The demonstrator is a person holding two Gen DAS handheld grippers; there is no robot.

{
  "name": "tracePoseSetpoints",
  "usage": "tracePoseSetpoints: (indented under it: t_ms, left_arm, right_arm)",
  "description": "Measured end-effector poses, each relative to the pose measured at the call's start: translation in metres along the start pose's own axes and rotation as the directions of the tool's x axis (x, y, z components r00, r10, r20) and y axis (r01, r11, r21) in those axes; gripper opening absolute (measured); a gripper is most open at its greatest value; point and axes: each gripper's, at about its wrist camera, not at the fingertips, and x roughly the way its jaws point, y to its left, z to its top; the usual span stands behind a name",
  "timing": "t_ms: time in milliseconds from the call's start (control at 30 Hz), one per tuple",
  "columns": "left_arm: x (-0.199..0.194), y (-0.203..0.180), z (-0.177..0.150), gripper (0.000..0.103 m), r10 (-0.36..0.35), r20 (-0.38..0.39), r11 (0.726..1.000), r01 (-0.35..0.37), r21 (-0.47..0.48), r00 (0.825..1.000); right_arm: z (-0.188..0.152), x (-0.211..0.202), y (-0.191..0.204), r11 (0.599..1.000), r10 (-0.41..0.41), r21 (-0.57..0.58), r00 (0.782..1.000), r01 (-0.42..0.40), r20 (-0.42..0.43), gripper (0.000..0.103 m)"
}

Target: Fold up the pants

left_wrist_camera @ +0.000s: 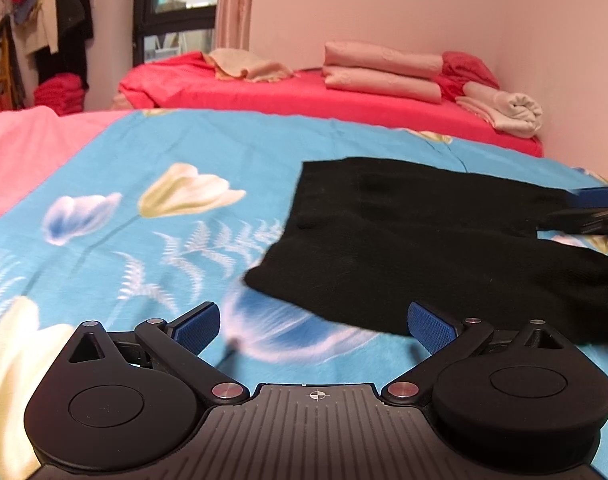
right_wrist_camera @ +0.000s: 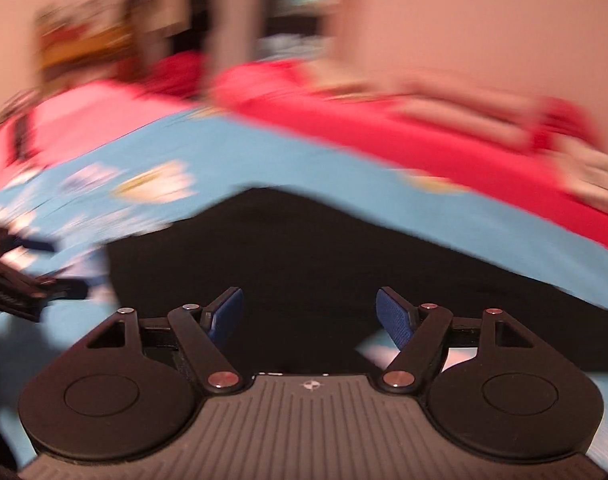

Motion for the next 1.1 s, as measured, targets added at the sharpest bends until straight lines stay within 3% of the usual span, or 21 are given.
tracePoseSetpoints:
  t_ms: [100, 233, 400, 633, 733, 800, 867, 967, 1067, 1100]
  left_arm:
    - [-0.011, 0.01, -0.007, 0.103, 0.023, 0.012, 1.0, -0.023, -0.004, 1.0]
    - [-0.016, 0.022, -0.014, 0.103, 0.042, 0.013, 0.999, -0.042, -0.018, 0.999]
    - [-0.017, 0.03, -0.02, 0.103, 0.038, 0.013, 0.999, -0.038, -0.025, 0.999]
    - [-0.01, 0.026, -0.015, 0.103, 0.015, 0.007, 0.999, -0.015, -0.028, 1.0]
    - [-0.012, 0.022, -0.013, 0.103, -0.004, 0.016, 1.0, 0.005, -0.021, 1.0]
    - [-0.013, 0.02, -0.012, 0.103, -0.013, 0.022, 1.0, 0.013, -0.011, 1.0]
    - [-0.012, 0.018, -0.011, 0.103, -0.017, 0.022, 1.0, 0.017, -0.004, 1.0]
    - [-0.009, 0.016, -0.009, 0.103, -0.025, 0.023, 1.0, 0.025, -0.001, 0.999]
    - [-0.008, 0.015, -0.007, 0.103, -0.029, 0.023, 1.0, 0.029, -0.002, 0.999]
    - [-0.007, 0.014, -0.007, 0.103, -0.03, 0.021, 1.0, 0.03, 0.0, 0.999]
  right_arm:
    - [0.024, 0.043, 0.041, 0.986, 0.13, -0.094, 0.99, -0.135, -0.056, 0.073]
    - [0.047, 0.086, 0.076, 0.968, 0.188, -0.142, 0.972, -0.208, -0.143, 0.062]
    - [0.046, 0.121, 0.077, 0.968, 0.201, -0.1, 0.947, -0.231, -0.25, 0.04]
    - [0.041, 0.141, 0.086, 0.96, 0.256, -0.064, 0.946, -0.273, -0.197, 0.041]
    - [0.045, 0.131, 0.081, 0.953, 0.262, -0.096, 0.94, -0.288, -0.219, 0.043]
    - [0.051, 0.116, 0.068, 0.943, 0.295, -0.098, 0.934, -0.318, -0.201, 0.065]
    - [0.062, 0.104, 0.052, 0.951, 0.281, -0.09, 0.948, -0.296, -0.149, 0.073]
    - [0.077, 0.115, 0.037, 0.977, 0.193, -0.057, 0.97, -0.203, -0.15, 0.07]
    - [0.082, 0.158, 0.034, 0.988, 0.149, -0.006, 0.959, -0.155, -0.243, 0.053]
    - [0.08, 0.176, 0.037, 0.989, 0.141, -0.002, 0.951, -0.148, -0.275, 0.056]
